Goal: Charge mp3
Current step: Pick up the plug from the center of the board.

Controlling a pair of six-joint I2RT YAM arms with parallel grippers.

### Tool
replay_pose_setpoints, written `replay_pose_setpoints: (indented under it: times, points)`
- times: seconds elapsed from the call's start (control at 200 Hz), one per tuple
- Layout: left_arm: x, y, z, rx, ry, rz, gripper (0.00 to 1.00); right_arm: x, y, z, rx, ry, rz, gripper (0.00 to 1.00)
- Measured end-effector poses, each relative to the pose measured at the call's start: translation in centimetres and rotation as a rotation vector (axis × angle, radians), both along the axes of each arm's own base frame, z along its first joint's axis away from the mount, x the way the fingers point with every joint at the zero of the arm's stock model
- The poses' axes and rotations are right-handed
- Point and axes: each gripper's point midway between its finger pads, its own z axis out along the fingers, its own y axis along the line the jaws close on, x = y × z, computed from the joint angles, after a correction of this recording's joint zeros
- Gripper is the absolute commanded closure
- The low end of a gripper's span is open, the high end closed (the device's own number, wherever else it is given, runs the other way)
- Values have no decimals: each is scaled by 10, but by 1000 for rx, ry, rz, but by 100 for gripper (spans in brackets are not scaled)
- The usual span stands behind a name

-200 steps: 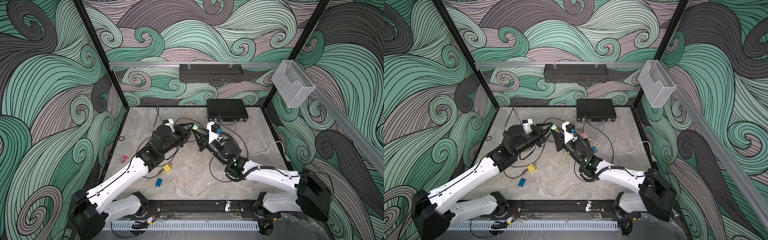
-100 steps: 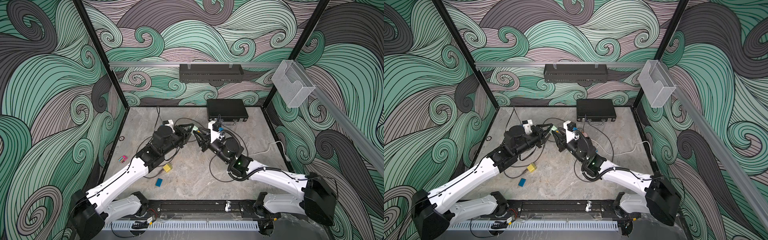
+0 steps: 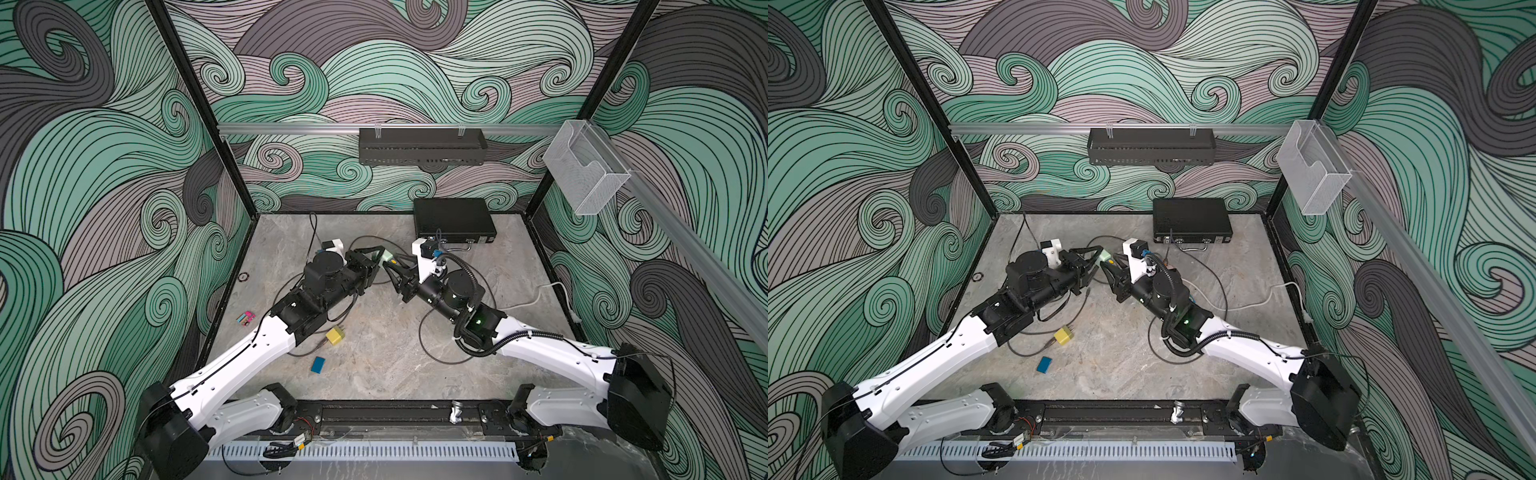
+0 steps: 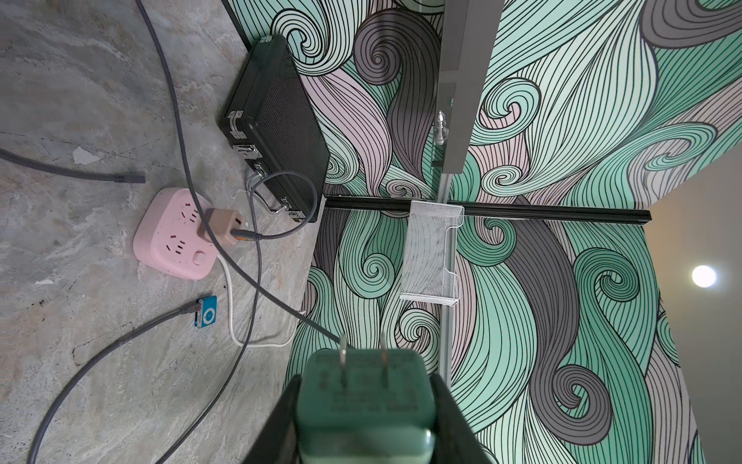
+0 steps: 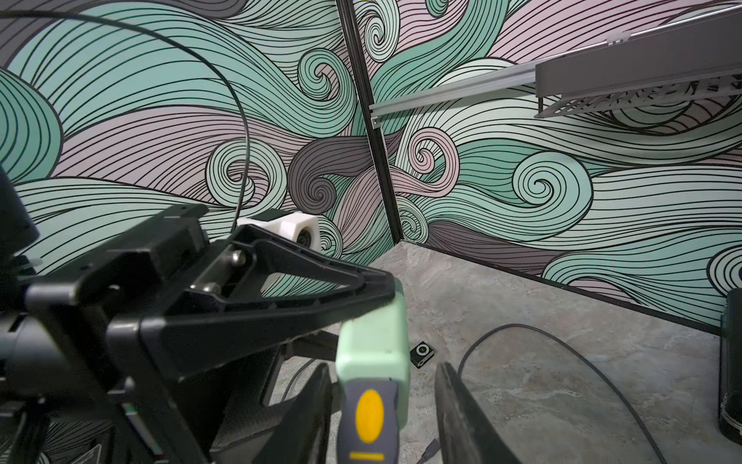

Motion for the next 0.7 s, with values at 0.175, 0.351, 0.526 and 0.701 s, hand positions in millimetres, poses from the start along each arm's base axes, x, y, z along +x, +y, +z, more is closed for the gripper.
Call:
replay_pose_setpoints:
  times: [0.175, 0.351, 0.526, 0.701]
  points:
    - [0, 0, 0, 4, -3, 2, 100, -1, 3, -3, -1, 15, 17, 67]
    - [1, 0, -1, 8, -4, 3, 100, -1, 4, -6, -9, 21, 20, 72]
    - [1, 1, -2, 11, -1, 4, 100, 0, 4, -7, -16, 26, 18, 71]
    - [3, 0, -5, 15, 5, 7, 100, 2, 5, -10, -26, 34, 15, 71]
